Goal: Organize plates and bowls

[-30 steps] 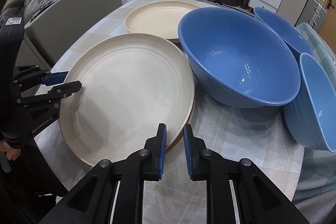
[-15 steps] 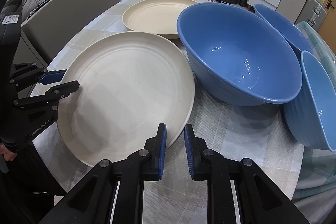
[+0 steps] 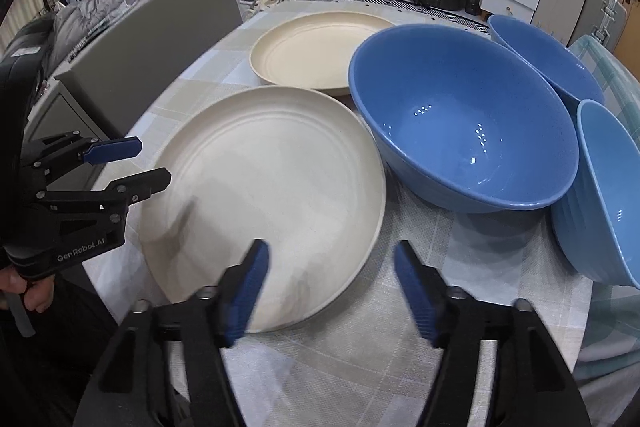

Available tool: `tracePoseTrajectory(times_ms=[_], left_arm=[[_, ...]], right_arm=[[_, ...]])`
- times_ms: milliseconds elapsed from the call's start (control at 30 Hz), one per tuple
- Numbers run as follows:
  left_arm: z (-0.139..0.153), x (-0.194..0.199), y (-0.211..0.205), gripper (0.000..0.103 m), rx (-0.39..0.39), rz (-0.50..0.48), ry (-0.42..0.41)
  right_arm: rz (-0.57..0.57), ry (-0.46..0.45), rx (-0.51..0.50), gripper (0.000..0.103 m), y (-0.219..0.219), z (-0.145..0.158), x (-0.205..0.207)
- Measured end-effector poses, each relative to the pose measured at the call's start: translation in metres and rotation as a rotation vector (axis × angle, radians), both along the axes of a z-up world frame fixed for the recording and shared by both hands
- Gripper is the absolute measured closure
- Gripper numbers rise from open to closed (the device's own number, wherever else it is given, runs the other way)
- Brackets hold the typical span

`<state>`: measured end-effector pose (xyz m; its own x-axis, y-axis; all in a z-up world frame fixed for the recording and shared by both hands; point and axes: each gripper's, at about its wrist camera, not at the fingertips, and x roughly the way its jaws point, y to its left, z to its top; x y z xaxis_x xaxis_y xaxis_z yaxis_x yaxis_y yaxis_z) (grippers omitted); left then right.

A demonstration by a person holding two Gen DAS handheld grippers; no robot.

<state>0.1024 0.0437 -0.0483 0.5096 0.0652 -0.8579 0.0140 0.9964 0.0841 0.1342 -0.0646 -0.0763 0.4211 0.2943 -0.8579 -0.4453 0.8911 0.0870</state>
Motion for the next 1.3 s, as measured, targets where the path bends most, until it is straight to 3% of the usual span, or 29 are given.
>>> tracePoseTrajectory(times_ms=[33,67,133,167,433,867,1300], left_arm=[[0.005,-0.002,0.003,0.038,-0.021,0.005,-0.015],[0.007,-0.003,0.004,0.021,-0.03,0.009,-0.024],[0.015,-0.006,0.006,0.003,-0.04,0.021,-0.057],[0.018,-0.008,0.007,0.0,-0.042,0.023,-0.07],[0.03,-0.013,0.01,0.0,-0.045,0.041,-0.089],[0.056,-0.026,0.021,0.0,-0.063,0.085,-0.144],[0.078,-0.021,0.029,0.0,-0.091,0.125,-0.196]], right_arm=[[-0.001,-0.007,0.012,0.014,-0.001,0.003,0.0],[0.003,-0.012,0.024,0.013,-0.001,0.005,-0.001],[0.011,-0.017,0.032,0.008,0.001,0.008,-0.003],[0.011,-0.021,0.033,0.004,0.001,0.009,-0.003],[0.029,-0.045,0.062,0.001,0.007,0.02,-0.011],[0.081,-0.117,0.104,0.001,0.015,0.059,-0.029],[0.053,-0.206,0.15,0.001,0.001,0.104,-0.027]])
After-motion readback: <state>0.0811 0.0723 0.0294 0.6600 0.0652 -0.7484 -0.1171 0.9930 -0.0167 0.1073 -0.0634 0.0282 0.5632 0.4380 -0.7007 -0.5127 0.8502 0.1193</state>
